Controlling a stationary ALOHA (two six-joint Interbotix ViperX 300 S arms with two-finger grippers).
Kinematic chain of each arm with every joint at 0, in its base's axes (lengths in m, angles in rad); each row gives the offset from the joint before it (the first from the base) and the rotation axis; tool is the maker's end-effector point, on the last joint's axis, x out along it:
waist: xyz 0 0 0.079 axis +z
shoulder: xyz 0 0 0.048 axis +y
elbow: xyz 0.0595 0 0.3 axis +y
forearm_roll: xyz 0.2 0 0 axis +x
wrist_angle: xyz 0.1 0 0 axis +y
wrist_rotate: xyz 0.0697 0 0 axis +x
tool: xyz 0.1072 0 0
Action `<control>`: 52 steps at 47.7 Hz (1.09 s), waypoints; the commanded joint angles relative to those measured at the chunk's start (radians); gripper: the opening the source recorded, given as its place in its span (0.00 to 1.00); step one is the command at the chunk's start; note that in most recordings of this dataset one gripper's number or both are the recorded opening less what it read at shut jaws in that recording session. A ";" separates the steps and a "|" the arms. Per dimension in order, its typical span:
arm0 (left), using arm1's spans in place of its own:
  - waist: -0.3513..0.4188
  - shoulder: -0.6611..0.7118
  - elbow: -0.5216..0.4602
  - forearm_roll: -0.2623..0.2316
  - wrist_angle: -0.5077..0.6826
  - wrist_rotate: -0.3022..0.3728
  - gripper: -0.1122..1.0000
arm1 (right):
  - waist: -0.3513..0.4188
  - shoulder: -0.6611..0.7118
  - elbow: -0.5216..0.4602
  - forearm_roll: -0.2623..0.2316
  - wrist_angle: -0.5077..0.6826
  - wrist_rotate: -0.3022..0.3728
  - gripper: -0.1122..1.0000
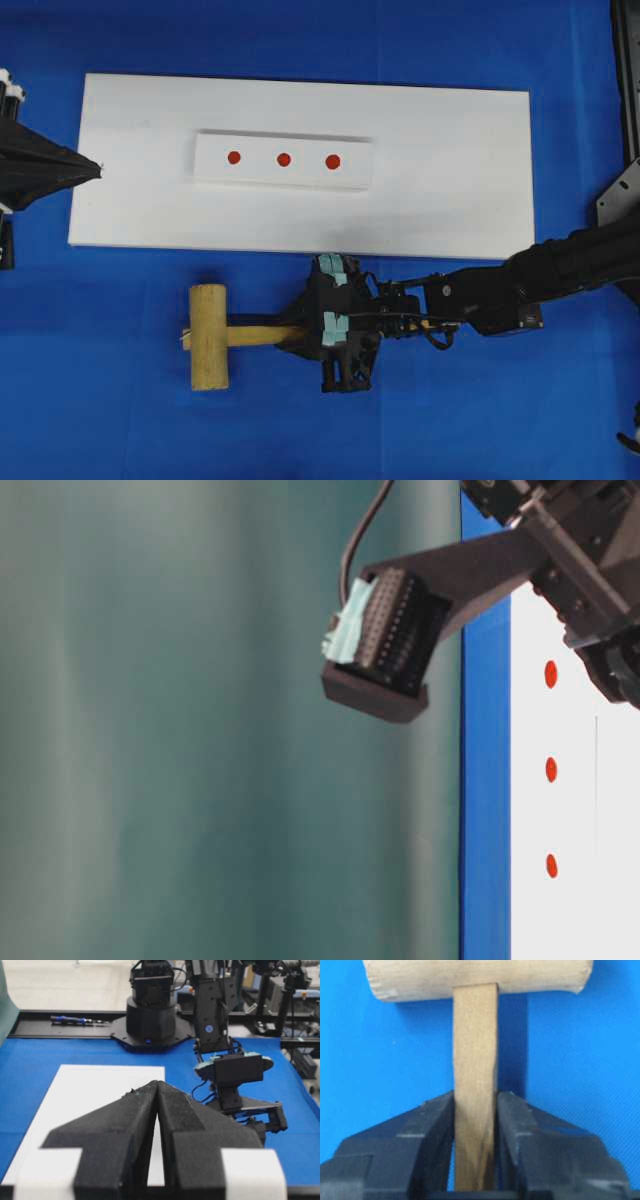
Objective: Hit the mark with a hammer.
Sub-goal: 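Lift the mallet with the right gripper and carry it over the board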
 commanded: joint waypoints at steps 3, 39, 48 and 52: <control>-0.002 0.002 -0.011 -0.002 -0.005 -0.002 0.11 | 0.009 -0.064 -0.017 -0.003 -0.014 0.000 0.19; -0.002 0.002 -0.011 -0.002 0.000 -0.011 0.11 | -0.026 -0.469 0.029 -0.003 0.150 -0.129 0.19; -0.002 0.002 -0.011 0.000 0.000 -0.011 0.11 | -0.058 -0.468 0.031 -0.002 0.147 -0.129 0.19; -0.002 0.002 -0.011 -0.002 0.000 -0.011 0.11 | -0.089 -0.468 0.034 -0.003 0.150 -0.132 0.19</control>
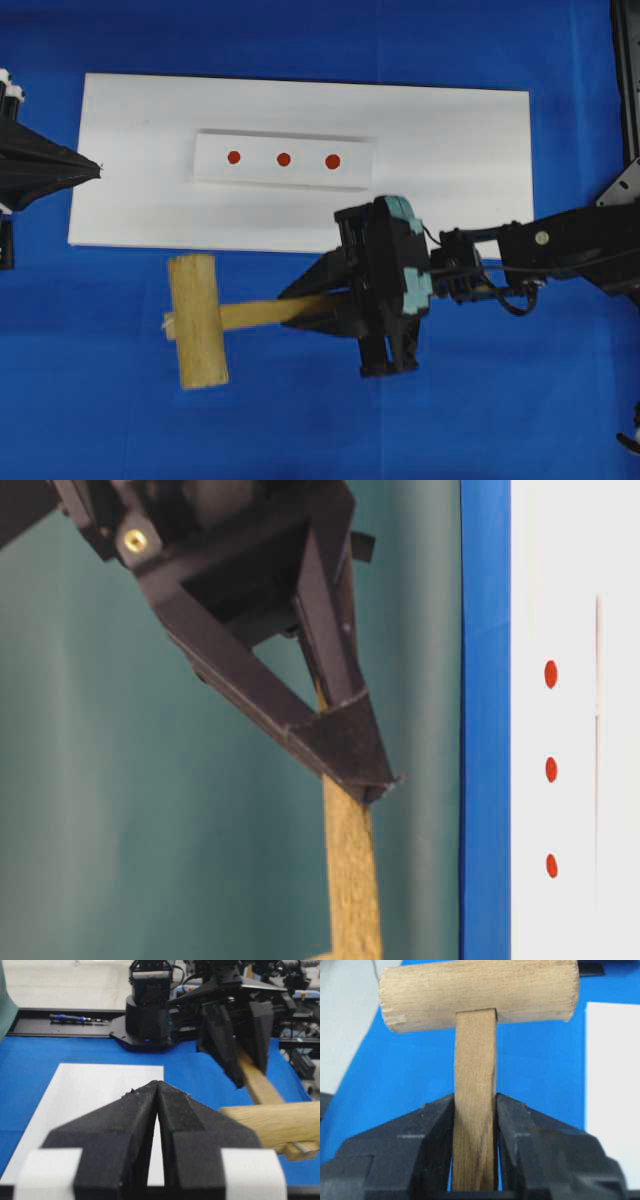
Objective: Hit the mark with a hammer.
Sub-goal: 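Lift the mallet with the right gripper and carry it over the board, then rotate the mallet head toward the left gripper as it approaches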
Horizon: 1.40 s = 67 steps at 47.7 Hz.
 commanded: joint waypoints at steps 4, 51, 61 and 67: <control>-0.002 0.005 -0.011 0.000 -0.005 -0.002 0.11 | -0.067 -0.031 -0.009 -0.002 -0.005 -0.011 0.19; -0.002 0.005 -0.011 -0.008 -0.006 -0.048 0.11 | -0.245 -0.052 0.011 -0.058 -0.209 -0.775 0.19; -0.002 0.005 -0.011 -0.008 -0.005 -0.051 0.11 | -0.245 -0.052 0.023 0.014 -0.322 -1.104 0.19; -0.002 0.005 -0.009 -0.008 -0.006 -0.051 0.11 | -0.245 -0.052 0.034 0.060 -0.379 -1.239 0.19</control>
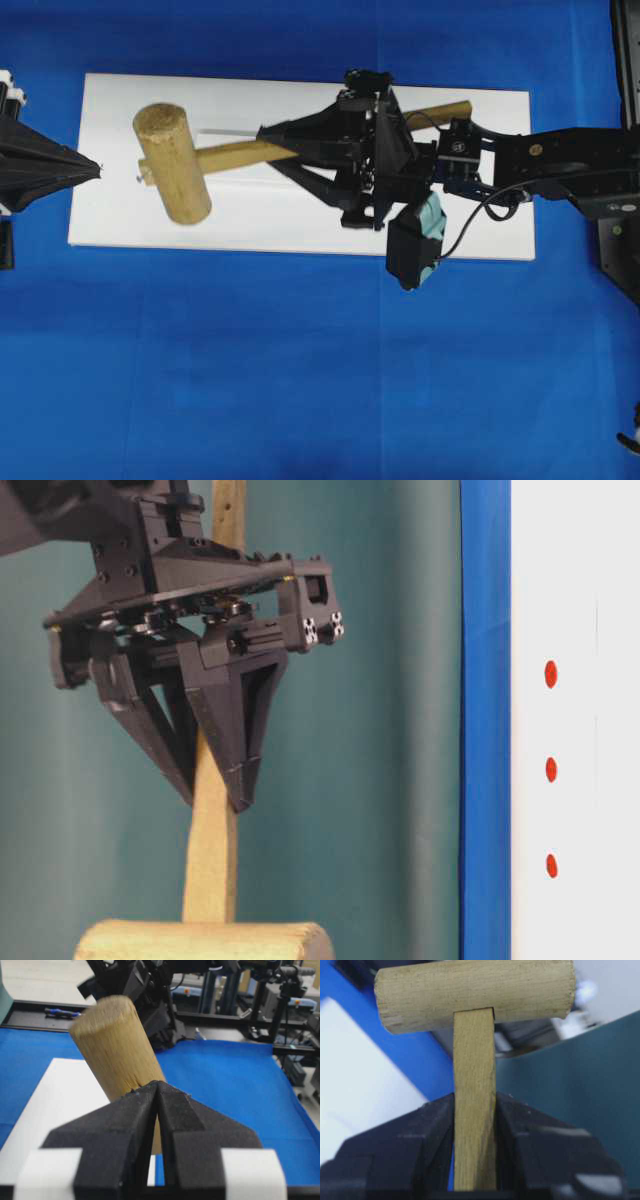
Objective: Hit the mark with a hammer.
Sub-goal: 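Rotate the mallet head toward the left gripper as it approaches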
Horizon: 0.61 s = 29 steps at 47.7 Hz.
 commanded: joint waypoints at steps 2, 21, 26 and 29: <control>-0.002 0.005 -0.012 -0.002 -0.008 -0.003 0.11 | -0.002 -0.037 -0.011 0.048 -0.057 -0.080 0.19; -0.002 0.006 -0.012 -0.002 -0.015 -0.005 0.12 | 0.014 -0.037 -0.009 0.123 -0.057 -0.135 0.19; -0.002 0.012 -0.012 -0.002 -0.023 -0.005 0.12 | 0.015 -0.037 -0.009 0.123 -0.057 -0.135 0.19; -0.002 0.014 -0.012 -0.003 -0.025 -0.006 0.13 | 0.014 -0.037 -0.009 0.123 -0.057 -0.135 0.19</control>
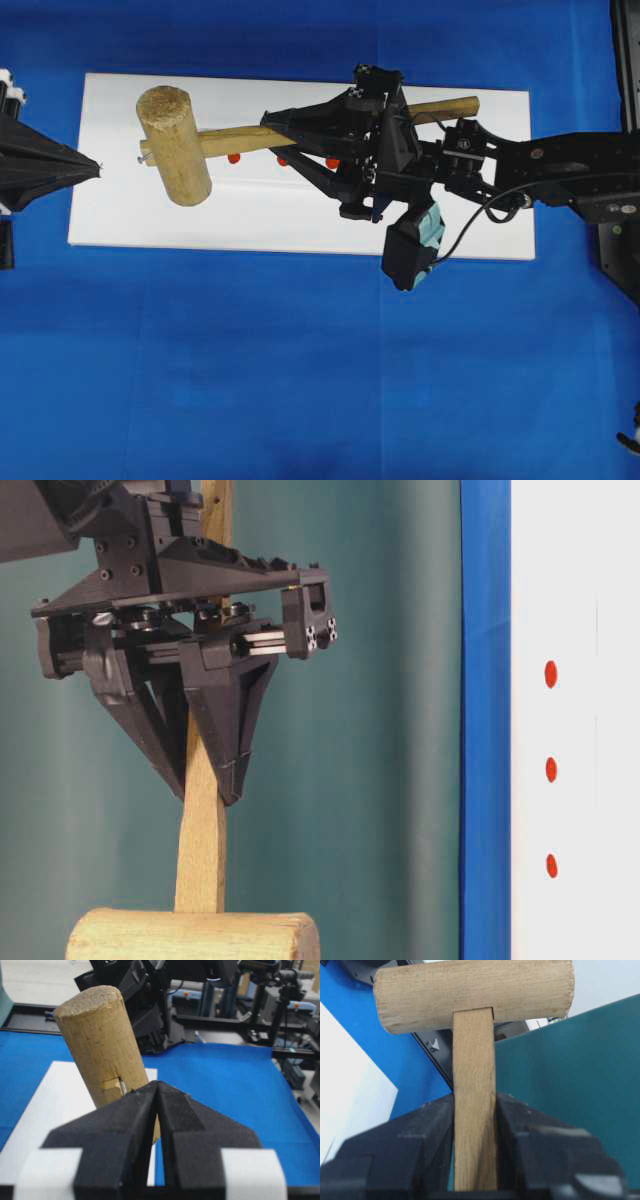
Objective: Hit the mark with a hammer.
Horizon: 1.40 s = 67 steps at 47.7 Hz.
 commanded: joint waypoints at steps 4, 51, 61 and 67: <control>-0.002 0.012 -0.011 -0.005 -0.011 -0.017 0.27 | -0.002 -0.038 -0.012 0.002 -0.017 0.003 0.19; 0.078 0.403 -0.164 -0.005 -0.163 -0.106 0.94 | -0.002 -0.038 -0.018 0.002 -0.017 0.003 0.19; 0.078 0.468 -0.207 -0.005 -0.179 -0.106 0.94 | -0.005 -0.038 -0.018 0.002 -0.014 0.003 0.19; 0.077 0.503 -0.230 -0.005 -0.178 -0.106 0.94 | -0.005 -0.038 -0.018 0.002 -0.011 0.003 0.19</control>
